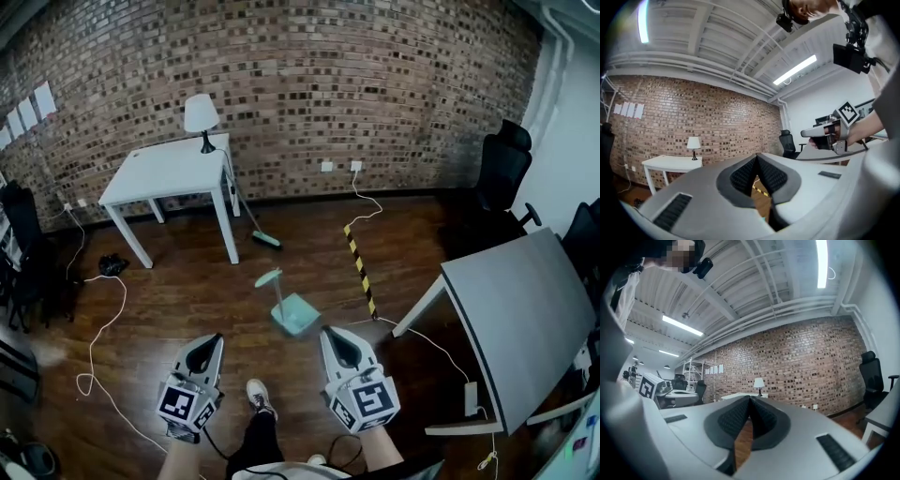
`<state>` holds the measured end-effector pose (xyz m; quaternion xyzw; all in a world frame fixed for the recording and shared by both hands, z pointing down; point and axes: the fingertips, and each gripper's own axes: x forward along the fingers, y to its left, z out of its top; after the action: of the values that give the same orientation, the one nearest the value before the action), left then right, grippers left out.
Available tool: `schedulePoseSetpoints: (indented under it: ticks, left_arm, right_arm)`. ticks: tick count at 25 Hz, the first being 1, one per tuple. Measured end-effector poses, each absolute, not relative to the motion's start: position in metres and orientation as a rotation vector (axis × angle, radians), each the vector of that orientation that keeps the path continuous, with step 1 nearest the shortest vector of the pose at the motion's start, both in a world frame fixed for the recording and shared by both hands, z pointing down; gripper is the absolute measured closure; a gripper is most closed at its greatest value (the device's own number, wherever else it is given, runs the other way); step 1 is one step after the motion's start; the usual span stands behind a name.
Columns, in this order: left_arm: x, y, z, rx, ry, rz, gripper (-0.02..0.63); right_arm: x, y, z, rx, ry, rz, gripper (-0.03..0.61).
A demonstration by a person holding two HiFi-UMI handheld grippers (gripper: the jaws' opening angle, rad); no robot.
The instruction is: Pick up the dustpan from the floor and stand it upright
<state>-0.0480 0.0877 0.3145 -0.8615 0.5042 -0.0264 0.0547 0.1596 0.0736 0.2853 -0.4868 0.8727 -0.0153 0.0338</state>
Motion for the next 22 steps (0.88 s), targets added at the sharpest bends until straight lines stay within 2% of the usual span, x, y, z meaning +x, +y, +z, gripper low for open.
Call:
schedulePoseSetpoints:
  ticks: [4,9,22]
  left_arm:
    - [-0.005,0.174,0.308,-2.630,1.515,-0.102,0.620]
    - [0.013,0.230,0.293,-2.644,1.513,-0.080,0.620]
    - [0.016,0.252,0.284,-2.635,1.522,-0.163,0.620]
  right_arm:
    - [0.201,0.151,0.269,-1.493,2.666,-0.100,0.592]
    - [0.208,0.206,0.256,-1.408,2.688,-0.130,0.594]
    - [0.190,0.246,0.256,-1.402,2.751,-0.115,0.598]
